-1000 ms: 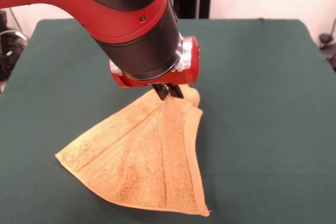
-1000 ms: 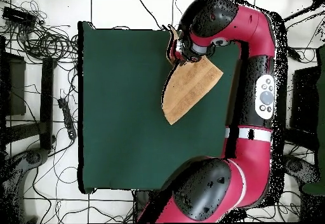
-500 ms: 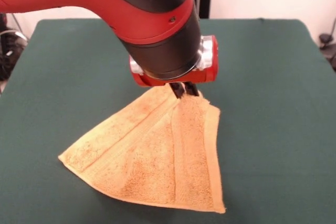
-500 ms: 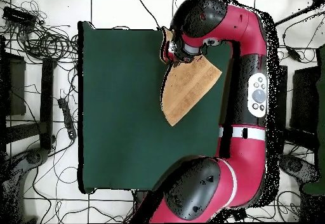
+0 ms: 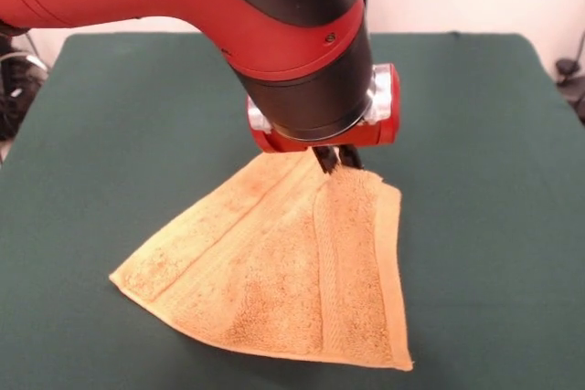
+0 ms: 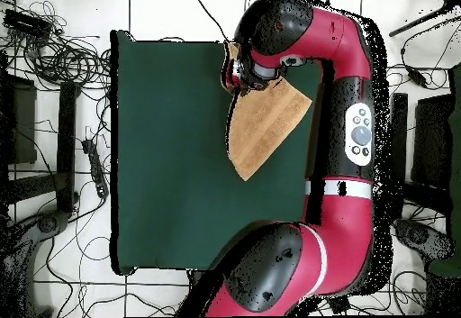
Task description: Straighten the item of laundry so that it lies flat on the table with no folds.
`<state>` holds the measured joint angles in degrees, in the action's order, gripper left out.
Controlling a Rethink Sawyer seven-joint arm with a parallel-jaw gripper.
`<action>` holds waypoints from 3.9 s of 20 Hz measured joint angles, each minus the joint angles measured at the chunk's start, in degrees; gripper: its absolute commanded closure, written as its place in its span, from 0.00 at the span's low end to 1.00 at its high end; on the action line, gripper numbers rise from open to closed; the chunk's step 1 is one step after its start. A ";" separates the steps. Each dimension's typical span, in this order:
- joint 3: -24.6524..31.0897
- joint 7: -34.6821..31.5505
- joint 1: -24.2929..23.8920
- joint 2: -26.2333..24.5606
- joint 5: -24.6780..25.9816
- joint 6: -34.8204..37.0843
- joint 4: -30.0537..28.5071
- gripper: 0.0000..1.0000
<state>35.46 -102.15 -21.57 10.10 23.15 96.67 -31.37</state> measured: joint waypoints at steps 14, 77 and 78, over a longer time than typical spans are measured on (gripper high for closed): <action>-4.27 0.00 3.11 0.06 -1.51 -2.16 -0.76 0.00; -1.52 0.51 1.92 -16.68 11.85 -0.48 20.51 0.00; -2.00 0.51 1.73 -16.37 11.25 -0.85 19.55 0.00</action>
<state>33.45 -101.63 -19.84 -6.27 34.40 95.83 -11.82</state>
